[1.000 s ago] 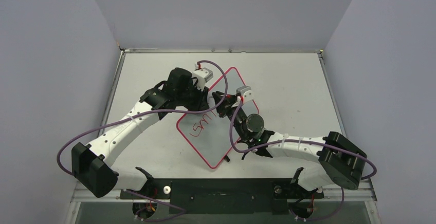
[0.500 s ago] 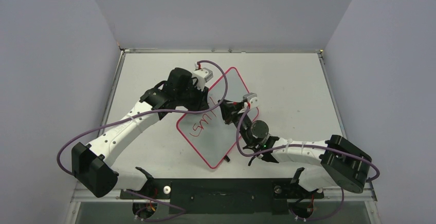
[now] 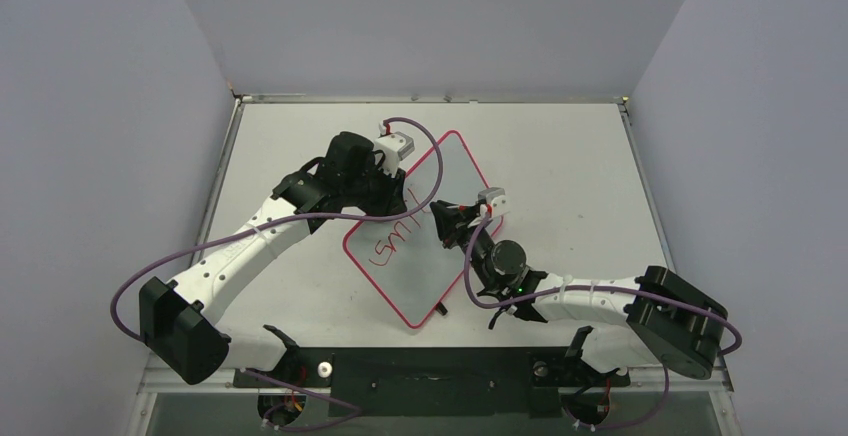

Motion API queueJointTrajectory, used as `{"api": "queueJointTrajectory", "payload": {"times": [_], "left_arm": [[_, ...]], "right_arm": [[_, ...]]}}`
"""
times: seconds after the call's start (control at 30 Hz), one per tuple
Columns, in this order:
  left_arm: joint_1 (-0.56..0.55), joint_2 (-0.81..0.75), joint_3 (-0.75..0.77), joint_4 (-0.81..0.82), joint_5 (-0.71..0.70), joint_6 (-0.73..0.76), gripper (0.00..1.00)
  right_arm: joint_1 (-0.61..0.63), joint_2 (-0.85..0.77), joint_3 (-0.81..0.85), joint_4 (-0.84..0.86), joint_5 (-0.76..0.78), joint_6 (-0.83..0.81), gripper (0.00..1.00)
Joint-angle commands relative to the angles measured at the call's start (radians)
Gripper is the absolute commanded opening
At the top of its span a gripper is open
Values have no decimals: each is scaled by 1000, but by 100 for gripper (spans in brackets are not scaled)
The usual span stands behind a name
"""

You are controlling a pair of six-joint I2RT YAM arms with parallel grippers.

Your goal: Write a sentence on the whiteboard

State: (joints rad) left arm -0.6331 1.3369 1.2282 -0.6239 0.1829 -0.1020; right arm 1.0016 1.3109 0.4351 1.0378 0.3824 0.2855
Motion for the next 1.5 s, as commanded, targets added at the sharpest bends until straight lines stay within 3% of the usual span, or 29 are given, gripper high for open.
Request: {"api": "queueJointTrajectory", "payload": {"times": [0.0, 0.83, 1.47], "left_arm": [[-13, 13, -31, -30, -137, 136, 0], [-13, 8, -33, -30, -135, 136, 0], [-12, 10, -35, -29, -134, 137, 0]], "right_arm": [[-6, -9, 0, -28, 22, 2, 0], [-24, -81, 106, -94, 13, -99, 0], [-50, 28, 133, -28, 5, -83, 0]]}}
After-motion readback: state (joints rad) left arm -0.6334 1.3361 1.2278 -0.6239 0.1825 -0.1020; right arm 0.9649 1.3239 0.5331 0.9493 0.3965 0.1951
